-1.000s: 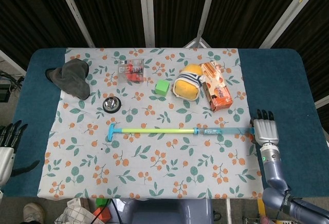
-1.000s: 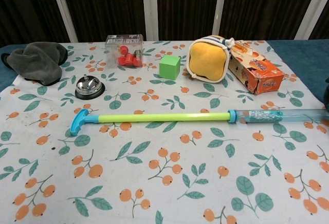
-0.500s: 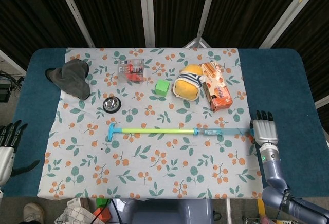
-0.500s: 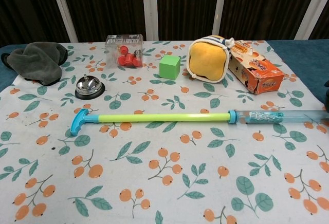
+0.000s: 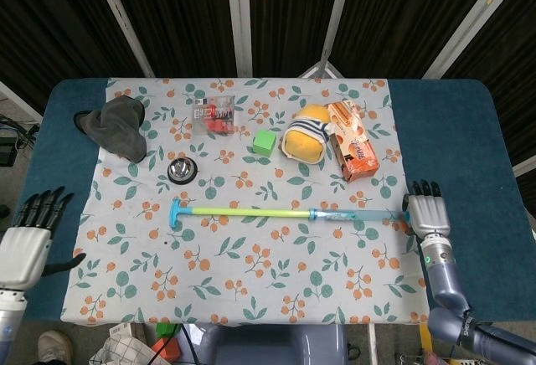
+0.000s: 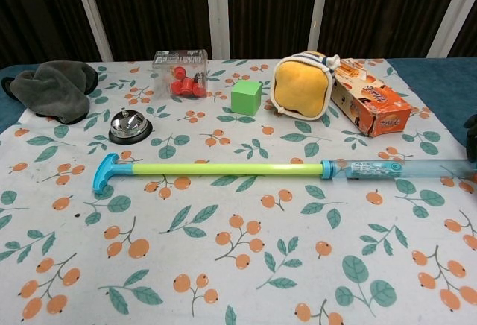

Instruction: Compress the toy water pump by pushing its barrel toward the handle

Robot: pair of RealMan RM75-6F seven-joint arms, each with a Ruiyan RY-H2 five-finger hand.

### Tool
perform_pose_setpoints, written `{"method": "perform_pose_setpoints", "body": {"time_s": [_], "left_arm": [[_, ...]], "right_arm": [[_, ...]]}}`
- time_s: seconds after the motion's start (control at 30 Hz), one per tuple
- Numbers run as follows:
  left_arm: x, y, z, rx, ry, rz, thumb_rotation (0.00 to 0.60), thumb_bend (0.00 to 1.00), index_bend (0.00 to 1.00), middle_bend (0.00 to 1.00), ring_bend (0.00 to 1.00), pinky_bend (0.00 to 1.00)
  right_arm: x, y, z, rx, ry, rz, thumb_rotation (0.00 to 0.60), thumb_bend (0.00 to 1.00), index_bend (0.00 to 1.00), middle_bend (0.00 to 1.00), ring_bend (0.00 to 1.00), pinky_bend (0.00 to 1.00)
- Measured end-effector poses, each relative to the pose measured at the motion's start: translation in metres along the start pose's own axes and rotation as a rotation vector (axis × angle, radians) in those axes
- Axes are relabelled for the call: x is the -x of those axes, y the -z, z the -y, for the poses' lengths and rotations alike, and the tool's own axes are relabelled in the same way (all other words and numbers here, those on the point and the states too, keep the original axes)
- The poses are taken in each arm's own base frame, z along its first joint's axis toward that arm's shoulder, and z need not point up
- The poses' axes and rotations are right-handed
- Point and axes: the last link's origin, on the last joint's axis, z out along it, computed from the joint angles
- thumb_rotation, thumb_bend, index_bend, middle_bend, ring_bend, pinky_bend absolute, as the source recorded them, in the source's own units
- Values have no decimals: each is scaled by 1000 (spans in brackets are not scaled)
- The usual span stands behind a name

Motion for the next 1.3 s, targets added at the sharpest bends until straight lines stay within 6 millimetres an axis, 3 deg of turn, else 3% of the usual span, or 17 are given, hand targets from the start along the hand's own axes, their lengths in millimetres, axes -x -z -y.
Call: {"method": "perform_pose_setpoints", "body": {"time_s": [0.23, 0.4, 0.57, 0.73, 0.93, 1.3], "left_arm": [[-4, -46, -47, 108, -49, 58, 600, 237, 297, 152, 0, 24], [0, -73, -71, 154, -108, 77, 600, 258, 339, 172, 0, 24], [17, -104, -101, 199, -173, 124, 600, 291, 385, 180, 0, 24], [49, -128, -123, 188, -211, 181, 600, 317, 398, 188, 0, 24], [77, -145, -143, 175, -237, 225, 600, 346, 431, 201, 0, 24], [95, -155, -158, 166, -252, 243, 600, 365, 463, 210, 0, 24]], "right_arm": [[-1, 1, -1, -5, -5, 4, 600, 357, 590, 144, 12, 0], [0, 3, 0, -11, -5, 10, 600, 357, 600, 147, 12, 0], [-1, 4, 1, -18, -5, 9, 600, 356, 607, 150, 12, 0], [0, 6, 1, -22, 3, 11, 600, 357, 607, 150, 12, 0], [0, 6, 2, -24, 1, 12, 600, 357, 607, 150, 12, 0], [-1, 7, 2, -24, -5, 11, 600, 357, 607, 150, 12, 0]]}}
